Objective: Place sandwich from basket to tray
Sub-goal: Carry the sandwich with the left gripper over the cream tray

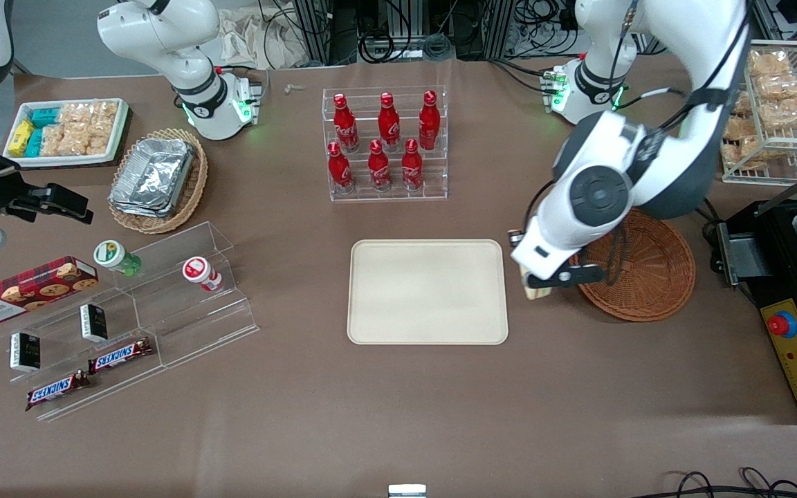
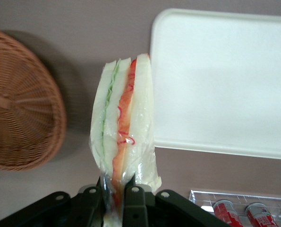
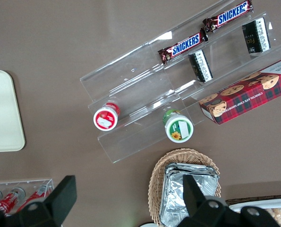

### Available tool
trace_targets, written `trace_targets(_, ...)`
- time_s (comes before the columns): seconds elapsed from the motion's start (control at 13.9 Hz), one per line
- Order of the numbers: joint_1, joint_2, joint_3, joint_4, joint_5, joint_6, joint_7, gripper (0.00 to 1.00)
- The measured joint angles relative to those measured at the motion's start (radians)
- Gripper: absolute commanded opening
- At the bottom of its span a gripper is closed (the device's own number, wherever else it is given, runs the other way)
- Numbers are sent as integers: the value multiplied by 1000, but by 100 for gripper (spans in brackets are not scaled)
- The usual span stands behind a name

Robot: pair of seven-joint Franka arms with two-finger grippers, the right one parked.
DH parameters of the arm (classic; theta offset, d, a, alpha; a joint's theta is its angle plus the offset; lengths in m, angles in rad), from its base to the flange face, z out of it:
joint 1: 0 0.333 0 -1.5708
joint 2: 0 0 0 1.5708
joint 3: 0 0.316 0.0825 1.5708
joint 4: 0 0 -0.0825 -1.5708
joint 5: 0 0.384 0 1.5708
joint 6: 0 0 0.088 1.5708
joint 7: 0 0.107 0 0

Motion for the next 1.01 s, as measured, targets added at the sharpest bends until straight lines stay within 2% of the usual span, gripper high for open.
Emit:
trace_targets(0.36,-56,132,0,3,4,110,-20,0)
trace_targets(0.86,-116,293,2,56,127,192,-104,0)
trace_targets(0.94,-116,301,5,62,132,192,-104,7)
trace_targets(1.01,-115,304,9,67,134,192,-104,39)
